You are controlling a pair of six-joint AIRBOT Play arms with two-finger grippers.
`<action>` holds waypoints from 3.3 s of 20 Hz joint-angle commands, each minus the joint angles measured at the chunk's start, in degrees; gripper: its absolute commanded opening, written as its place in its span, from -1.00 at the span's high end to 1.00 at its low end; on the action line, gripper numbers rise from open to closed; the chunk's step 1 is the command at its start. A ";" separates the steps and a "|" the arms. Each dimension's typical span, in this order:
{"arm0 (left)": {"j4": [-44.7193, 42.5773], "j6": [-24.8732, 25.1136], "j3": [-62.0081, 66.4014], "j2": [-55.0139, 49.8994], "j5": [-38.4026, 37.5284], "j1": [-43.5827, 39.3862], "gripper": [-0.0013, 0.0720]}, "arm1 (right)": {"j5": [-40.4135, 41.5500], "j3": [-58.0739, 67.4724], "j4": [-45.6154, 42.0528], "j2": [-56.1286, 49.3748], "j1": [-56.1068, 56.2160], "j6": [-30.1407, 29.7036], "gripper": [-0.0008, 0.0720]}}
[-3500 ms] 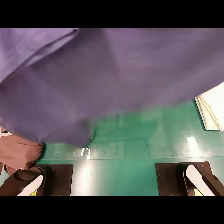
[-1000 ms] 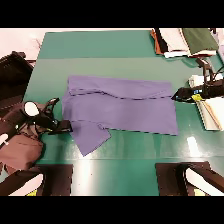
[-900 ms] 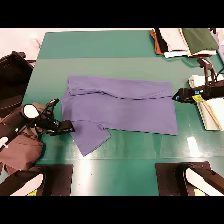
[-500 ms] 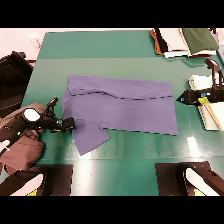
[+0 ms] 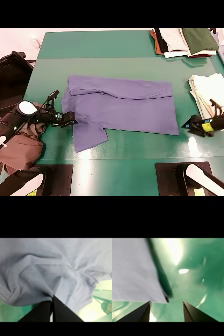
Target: Fold the shirts.
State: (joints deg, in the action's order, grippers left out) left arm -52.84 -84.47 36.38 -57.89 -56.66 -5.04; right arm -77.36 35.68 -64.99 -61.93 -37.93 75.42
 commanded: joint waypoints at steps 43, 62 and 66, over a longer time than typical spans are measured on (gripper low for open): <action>-20.28 -6.49 35.17 -19.80 -5.42 0.00 0.30 | -0.76 38.34 10.99 -25.33 17.22 -0.76 -0.28; -8.63 -9.01 41.59 -35.19 8.24 -23.45 0.91 | 1.05 37.29 23.52 -28.63 18.53 -10.25 0.92; -5.03 -8.81 46.69 -42.12 10.34 -24.98 0.91 | -1.01 45.38 23.47 -19.47 23.69 -7.02 0.92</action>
State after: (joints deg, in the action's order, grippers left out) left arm -60.80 -93.17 79.81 -95.61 -48.27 -28.73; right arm -76.90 76.16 -41.78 -86.56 -17.32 66.43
